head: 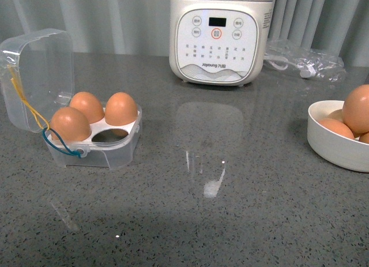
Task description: Put egg into box
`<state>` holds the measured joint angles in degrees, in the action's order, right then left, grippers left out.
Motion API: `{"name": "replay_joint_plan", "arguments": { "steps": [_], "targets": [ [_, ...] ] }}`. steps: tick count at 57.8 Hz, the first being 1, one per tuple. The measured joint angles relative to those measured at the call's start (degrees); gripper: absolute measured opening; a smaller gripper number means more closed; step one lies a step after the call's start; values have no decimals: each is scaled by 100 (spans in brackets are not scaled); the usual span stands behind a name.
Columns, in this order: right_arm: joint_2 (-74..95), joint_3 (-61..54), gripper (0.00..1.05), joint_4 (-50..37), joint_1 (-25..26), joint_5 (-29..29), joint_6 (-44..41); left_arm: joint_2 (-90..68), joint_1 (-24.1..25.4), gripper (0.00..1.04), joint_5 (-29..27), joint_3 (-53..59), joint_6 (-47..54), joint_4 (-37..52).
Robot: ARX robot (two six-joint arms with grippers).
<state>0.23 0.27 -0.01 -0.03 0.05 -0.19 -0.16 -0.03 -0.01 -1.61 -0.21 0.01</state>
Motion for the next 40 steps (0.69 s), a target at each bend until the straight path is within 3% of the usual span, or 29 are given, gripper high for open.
{"name": "replay_joint_plan", "arguments": {
  "steps": [40],
  "targets": [
    [2,0,98,0,0,0,0,0,0,98,0,0,0,0]
  ]
}}
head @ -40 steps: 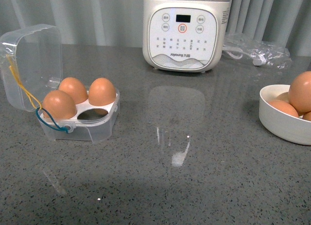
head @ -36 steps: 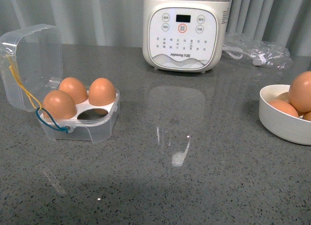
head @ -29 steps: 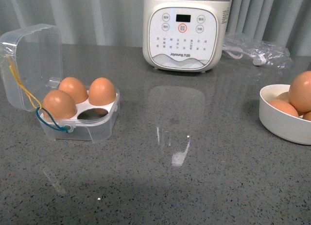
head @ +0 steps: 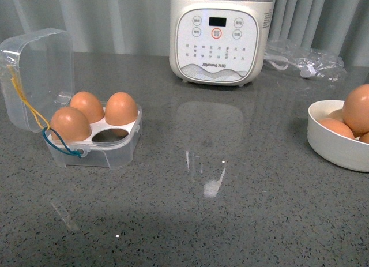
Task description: Put egg into box
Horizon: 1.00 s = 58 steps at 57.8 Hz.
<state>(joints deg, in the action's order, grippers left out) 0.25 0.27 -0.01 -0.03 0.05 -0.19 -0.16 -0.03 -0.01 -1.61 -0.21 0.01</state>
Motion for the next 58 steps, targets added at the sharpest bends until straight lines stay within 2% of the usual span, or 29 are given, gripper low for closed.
{"name": "replay_joint_plan", "arguments": {
  "steps": [24,26,29,31,48,58],
  "targets": [
    [2,0,98,4,-2,-24,-4,0,0,98,0,0,0,0],
    [50,31,98,103,-107,-275,-57,0,0,98,0,0,0,0],
    [278,98,98,63,-289,-1032,-201,0,0,98,0,0,0,0],
    [461,149,98,-87,-321,-1209,-236,0,0,98,-11,0,-2,0],
    [2859,1248,98,-2184,282,-275,-310,0,0,98,0,0,0,0],
    [4347,2085,98,-2599,507,157,-144,0,0,98,0,0,0,0]
  ]
}}
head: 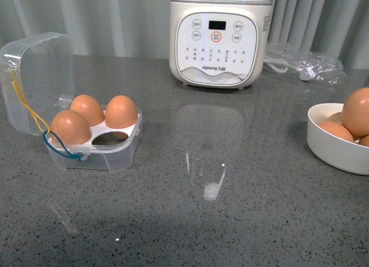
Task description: Put egg into box
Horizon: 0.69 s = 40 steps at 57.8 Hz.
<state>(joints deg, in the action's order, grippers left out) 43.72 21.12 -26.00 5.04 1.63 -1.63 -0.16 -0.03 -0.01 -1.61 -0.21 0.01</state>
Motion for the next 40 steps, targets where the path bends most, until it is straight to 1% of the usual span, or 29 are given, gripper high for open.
{"name": "replay_joint_plan", "arguments": {
  "steps": [12,25,30,40],
  "targets": [
    [1379,1047,98,199,39,400,378,0,0,98,0,0,0,0],
    [2240,1753,98,782,-243,721,509,0,0,98,0,0,0,0],
    [2444,1869,98,918,-374,710,483,0,0,98,0,0,0,0],
    [2782,2033,98,1058,-481,686,426,0,0,98,0,0,0,0]
  ]
}}
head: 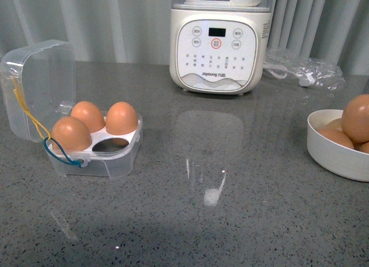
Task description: Put egg into box
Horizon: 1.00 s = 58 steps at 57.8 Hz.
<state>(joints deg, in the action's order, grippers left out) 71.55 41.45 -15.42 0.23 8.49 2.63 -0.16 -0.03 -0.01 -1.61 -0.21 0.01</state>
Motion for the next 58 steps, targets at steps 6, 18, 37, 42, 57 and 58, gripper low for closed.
{"name": "replay_joint_plan", "arguments": {
  "steps": [6,18,37,42,57,58],
  "targets": [
    [195,85,98,103,-42,0,15,0,0,98,0,0,0,0],
    [632,219,98,94,-146,-24,-2,0,0,98,0,0,0,0],
    [1014,232,98,-48,-195,2,-96,0,0,98,0,0,0,0],
    [1115,232,98,-79,-195,13,-109,0,0,98,0,0,0,0],
    [1412,232,98,-162,-192,87,-101,0,0,98,0,0,0,0],
    [1419,232,98,-164,-192,92,-101,0,0,98,0,0,0,0]
  ]
}}
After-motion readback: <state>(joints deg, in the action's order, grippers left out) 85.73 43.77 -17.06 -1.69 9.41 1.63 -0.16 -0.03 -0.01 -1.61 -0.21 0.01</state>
